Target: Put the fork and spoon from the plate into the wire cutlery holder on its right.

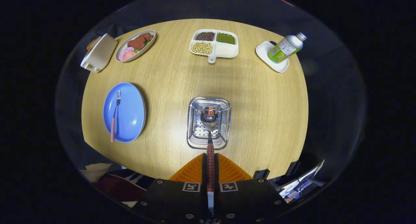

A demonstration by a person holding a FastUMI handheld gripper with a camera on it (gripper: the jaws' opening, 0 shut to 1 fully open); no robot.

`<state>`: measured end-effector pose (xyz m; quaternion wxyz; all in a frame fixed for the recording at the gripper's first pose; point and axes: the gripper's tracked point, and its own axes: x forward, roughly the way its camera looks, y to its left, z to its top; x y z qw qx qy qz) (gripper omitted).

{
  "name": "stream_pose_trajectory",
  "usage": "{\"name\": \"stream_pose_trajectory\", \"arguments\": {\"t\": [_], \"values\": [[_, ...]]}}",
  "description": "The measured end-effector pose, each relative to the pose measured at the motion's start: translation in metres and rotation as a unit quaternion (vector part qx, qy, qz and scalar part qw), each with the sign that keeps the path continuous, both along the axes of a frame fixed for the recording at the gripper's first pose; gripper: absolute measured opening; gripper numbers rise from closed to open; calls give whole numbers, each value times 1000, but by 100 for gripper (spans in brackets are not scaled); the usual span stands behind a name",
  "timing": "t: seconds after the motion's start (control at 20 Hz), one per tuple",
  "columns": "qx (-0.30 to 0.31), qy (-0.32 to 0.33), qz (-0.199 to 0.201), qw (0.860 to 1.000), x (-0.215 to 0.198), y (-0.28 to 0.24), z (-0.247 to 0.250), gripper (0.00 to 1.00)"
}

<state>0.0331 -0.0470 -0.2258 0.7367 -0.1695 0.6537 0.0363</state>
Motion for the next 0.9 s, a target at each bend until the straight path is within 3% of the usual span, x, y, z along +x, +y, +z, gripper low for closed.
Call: {"name": "stream_pose_trajectory", "arguments": {"t": [0.35,0.65,0.85,0.9], "values": [[4,17,-11,1000,6,6,-11,8],[21,-17,-24,999,17,15,-4,17],[24,-84,-9,996,29,22,11,34],[26,-104,-7,994,31,26,16,43]]}}
